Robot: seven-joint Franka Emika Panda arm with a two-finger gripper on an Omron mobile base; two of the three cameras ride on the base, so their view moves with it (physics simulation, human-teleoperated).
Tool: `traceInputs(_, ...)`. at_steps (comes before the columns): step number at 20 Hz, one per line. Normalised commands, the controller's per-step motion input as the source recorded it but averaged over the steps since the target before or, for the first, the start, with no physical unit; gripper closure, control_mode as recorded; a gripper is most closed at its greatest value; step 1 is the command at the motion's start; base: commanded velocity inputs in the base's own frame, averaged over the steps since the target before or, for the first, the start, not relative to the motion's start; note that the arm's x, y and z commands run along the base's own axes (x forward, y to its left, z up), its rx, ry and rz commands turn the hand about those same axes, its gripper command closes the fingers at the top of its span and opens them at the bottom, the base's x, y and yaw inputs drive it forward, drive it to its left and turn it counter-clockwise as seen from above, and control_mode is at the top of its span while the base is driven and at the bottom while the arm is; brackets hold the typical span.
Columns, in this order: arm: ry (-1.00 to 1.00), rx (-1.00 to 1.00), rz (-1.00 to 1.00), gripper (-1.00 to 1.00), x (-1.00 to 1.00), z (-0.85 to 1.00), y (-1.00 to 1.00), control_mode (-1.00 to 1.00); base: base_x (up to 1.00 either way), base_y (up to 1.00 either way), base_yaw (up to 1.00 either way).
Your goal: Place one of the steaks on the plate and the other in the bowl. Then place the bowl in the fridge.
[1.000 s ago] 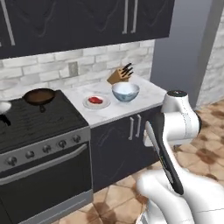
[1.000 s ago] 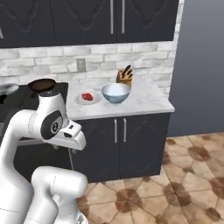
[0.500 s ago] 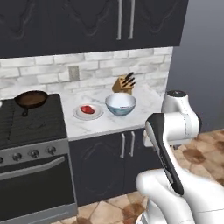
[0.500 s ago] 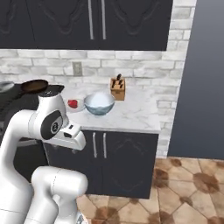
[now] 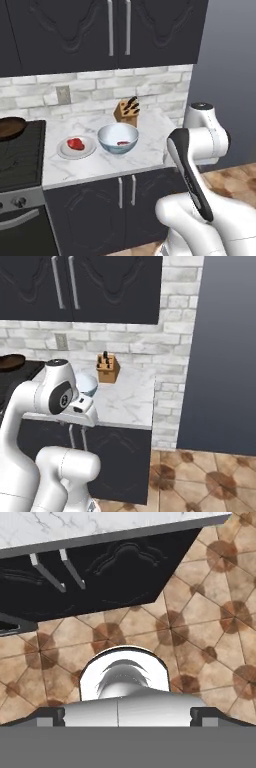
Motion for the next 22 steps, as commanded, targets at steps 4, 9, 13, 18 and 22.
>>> traceInputs(4, 0.0, 0.0, 0.0, -1.0, 0.0, 0.0, 0.0, 1.0, 0.61, 0.21, 0.0)
traceInputs(9, 0.0, 0.0, 0.0, -1.0, 0.0, 0.0, 0.0, 1.0, 0.38, 0.16, 0.0)
traceInputs(13, 0.0, 0.0, 0.0, -1.0, 0.0, 0.0, 0.0, 1.0, 0.4, 0.14, 0.0)
traceInputs(18, 0.0, 0.0, 0.0, -1.0, 0.0, 0.0, 0.0, 1.0, 0.43, 0.23, 0.0)
traceInputs(22, -0.11, 0.03, 0.15, -1.0, 0.14, 0.0, -0.08, -1.0, 0.06, 0.0, 0.0)
